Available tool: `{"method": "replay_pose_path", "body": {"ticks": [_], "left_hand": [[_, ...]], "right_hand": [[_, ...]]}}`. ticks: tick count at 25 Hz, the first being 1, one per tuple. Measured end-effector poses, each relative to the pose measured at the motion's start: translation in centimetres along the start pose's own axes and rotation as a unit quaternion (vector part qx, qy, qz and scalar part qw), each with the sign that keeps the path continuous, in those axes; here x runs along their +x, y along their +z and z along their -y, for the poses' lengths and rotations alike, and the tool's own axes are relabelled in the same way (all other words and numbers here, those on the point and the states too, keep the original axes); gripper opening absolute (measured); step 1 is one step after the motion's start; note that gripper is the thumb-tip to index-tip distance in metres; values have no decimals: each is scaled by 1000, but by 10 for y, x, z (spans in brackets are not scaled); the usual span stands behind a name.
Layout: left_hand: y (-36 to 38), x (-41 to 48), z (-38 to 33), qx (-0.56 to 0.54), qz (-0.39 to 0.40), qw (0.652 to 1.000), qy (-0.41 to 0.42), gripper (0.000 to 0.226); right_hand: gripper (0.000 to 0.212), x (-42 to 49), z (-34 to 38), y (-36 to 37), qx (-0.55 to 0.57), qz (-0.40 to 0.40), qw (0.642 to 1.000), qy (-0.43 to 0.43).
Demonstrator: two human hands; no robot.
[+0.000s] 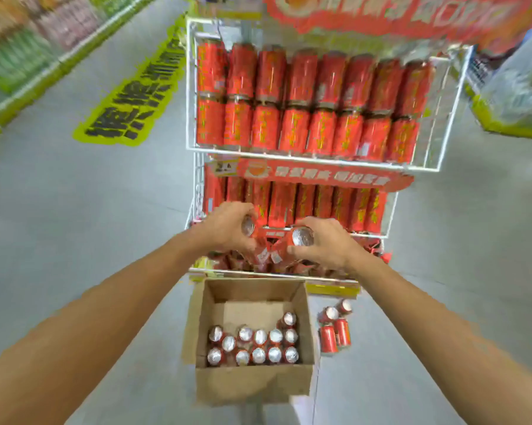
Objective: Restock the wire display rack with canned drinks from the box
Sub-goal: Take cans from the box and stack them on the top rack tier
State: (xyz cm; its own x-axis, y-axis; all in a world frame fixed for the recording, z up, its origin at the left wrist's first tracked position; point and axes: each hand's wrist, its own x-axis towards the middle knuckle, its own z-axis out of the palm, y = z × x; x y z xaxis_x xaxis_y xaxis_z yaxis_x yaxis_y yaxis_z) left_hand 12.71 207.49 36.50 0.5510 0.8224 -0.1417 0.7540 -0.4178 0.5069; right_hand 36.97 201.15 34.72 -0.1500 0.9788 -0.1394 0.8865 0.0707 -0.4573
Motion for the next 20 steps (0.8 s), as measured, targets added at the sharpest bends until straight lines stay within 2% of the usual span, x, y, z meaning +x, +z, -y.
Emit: {"method": "replay_pose_path", "body": {"ticks": [2, 5, 7, 8, 10, 12, 16, 20], "left_hand": [[-79, -7, -49, -20, -28, 999, 28, 73], [-190, -12, -117, -54, -67, 995, 54, 55], [-247, -9, -153, -74, -93, 990, 80, 49], [-270, -4, -169, -81, -110, 986, 92, 48], [-302, 8, -192, -109, -143, 978, 108, 46], [-327, 24, -214, -134, -174, 968, 119, 39], [-361, 80, -252, -90, -223, 964, 118, 29], [-365, 138, -260, -38, -265, 962, 48, 49]], "right_hand": [[61, -11, 38, -85, 27, -41, 999, -14], [61, -28, 90, -207, 41, -99, 994, -11], [66, -35, 115, -275, 52, -138, 989, -13], [60, -35, 122, -304, 56, -155, 986, -22], [46, -31, 131, -349, 65, -181, 980, -40], [43, -21, 132, -388, 77, -207, 974, -49], [39, 21, 113, -445, 119, -242, 959, -81], [34, 72, 86, -469, 133, -216, 963, -93]]}}
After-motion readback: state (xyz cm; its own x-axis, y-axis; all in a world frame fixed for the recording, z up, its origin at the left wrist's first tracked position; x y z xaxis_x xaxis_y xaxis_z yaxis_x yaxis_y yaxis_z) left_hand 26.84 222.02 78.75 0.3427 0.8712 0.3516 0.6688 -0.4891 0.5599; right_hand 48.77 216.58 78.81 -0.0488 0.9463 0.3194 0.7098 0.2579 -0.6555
